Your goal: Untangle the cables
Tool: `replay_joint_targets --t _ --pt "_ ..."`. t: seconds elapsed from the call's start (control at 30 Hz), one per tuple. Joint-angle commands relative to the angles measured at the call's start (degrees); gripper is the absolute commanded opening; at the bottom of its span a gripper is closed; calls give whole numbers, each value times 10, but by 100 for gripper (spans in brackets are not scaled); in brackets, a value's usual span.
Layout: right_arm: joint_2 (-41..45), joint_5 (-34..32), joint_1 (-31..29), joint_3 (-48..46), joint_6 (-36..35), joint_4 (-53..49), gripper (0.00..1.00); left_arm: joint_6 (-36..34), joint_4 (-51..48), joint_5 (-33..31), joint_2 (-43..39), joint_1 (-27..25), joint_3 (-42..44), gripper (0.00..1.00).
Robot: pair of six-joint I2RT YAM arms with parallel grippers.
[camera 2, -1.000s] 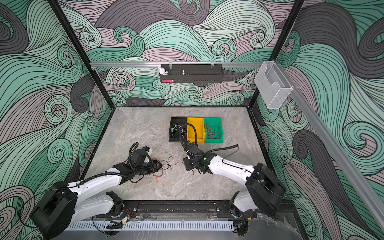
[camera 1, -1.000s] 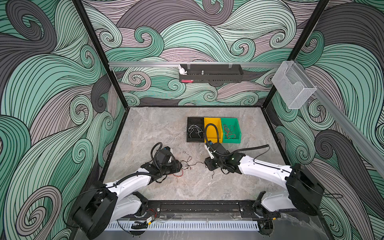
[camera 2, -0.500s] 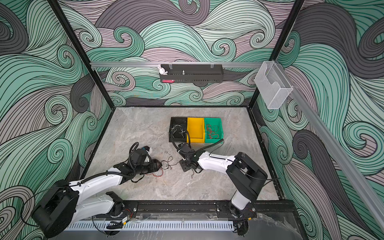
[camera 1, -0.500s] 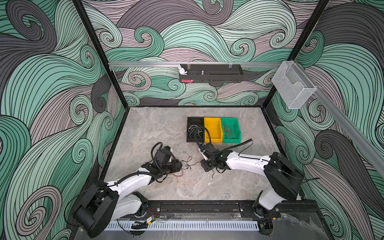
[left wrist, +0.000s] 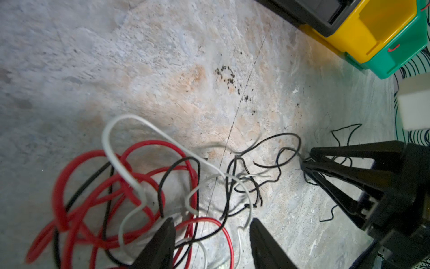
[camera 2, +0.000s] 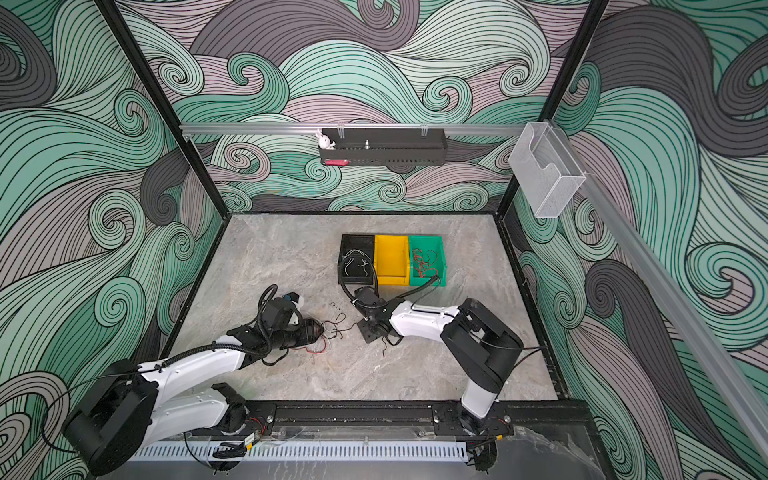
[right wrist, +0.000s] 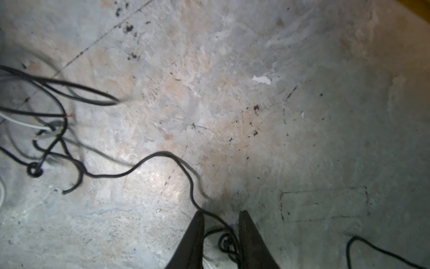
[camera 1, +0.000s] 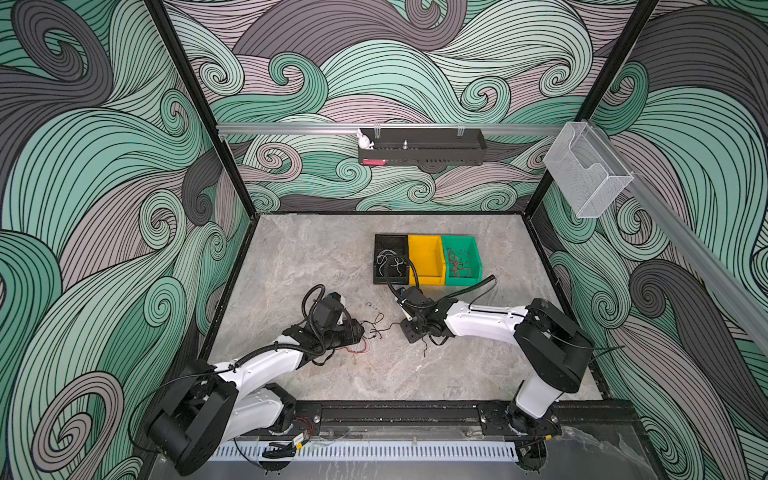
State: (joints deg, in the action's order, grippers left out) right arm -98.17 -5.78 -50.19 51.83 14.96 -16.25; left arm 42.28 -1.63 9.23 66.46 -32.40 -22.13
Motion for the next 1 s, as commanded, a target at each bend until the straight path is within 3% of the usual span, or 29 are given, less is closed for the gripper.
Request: replay_joint_targets --t 0.0,0.1,0.27,0.53,0.97 --pt "-14 -10 -1 -3 -1 -16 19 7 4 -5 -12 -1 2 55" --pt "-6 -13 -1 -8 3 -12 8 6 0 -5 -15 -1 -2 55" --pt "19 -14 -2 -21 10 0 1 5 -19 -5 -33 -1 -10 56" --pt "72 -13 -2 -30 24 -6 0 -2 -40 -15 -61 -1 -18 57" --pt "200 -2 -2 -44 24 -27 0 -6 -19 8 -22 -1 -31 57"
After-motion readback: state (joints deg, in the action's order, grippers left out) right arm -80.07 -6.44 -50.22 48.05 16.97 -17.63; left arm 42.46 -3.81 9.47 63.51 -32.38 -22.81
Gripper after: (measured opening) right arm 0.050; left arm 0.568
